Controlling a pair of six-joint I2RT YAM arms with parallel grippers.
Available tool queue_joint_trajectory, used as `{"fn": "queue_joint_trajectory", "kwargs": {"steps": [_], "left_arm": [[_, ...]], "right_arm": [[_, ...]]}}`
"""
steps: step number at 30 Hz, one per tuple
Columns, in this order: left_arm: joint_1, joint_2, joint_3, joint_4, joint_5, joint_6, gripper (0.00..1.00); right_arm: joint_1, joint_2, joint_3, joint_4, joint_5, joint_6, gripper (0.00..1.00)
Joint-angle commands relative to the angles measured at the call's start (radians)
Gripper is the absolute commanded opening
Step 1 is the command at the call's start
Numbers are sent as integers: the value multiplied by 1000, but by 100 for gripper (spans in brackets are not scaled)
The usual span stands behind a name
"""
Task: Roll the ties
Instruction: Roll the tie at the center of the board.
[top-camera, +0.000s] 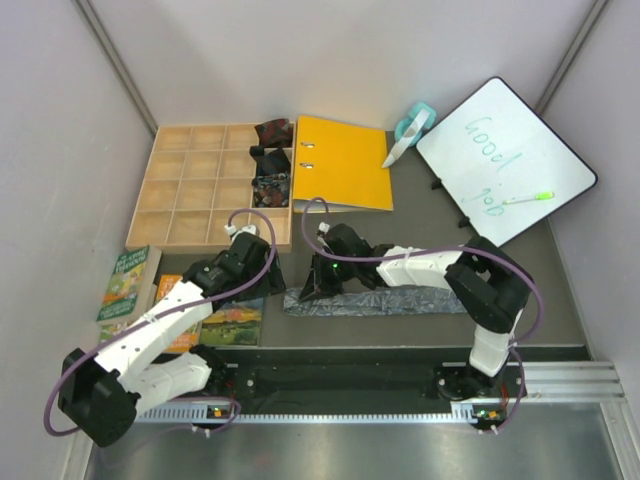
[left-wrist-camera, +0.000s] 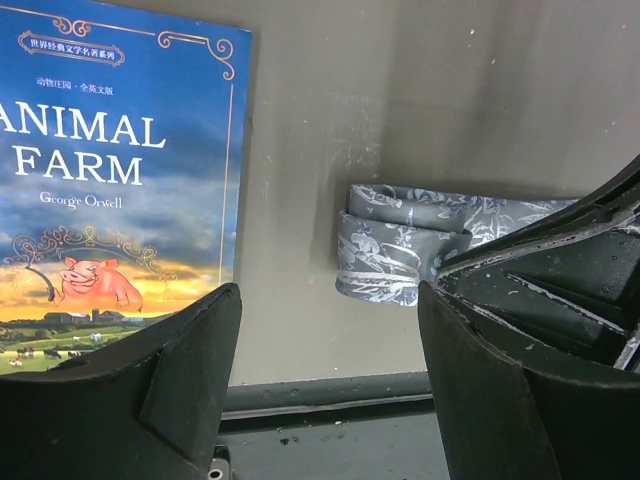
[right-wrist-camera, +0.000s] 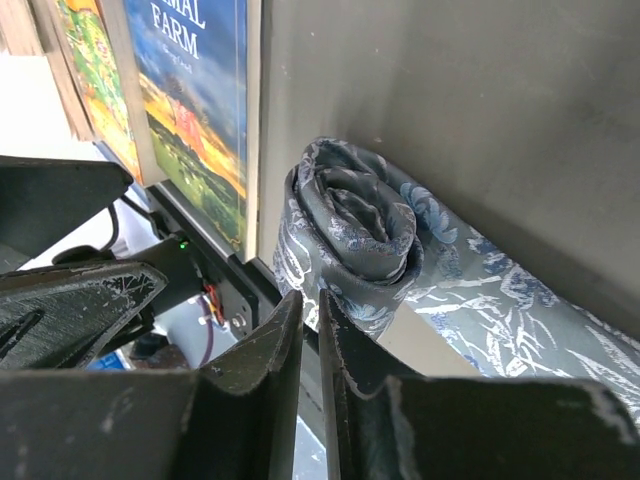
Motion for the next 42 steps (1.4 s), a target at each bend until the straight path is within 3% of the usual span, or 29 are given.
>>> {"fn": "queue_joint_trajectory", "kwargs": {"steps": [1, 13, 22, 42], "left_arm": [[5, -22, -11, 51, 13, -8, 75], [5, 10, -60, 131, 90, -14, 73], [5, 34, -134, 277, 205, -11, 72], [5, 159, -190, 471, 240, 6, 56]], "right_arm": [[-10, 3, -2, 30, 15, -37, 12], [-53, -17, -88, 53, 24, -63, 12], [-64, -8, -108, 73, 20, -67, 11], [-77, -8, -143, 99, 9, -72, 11]]}}
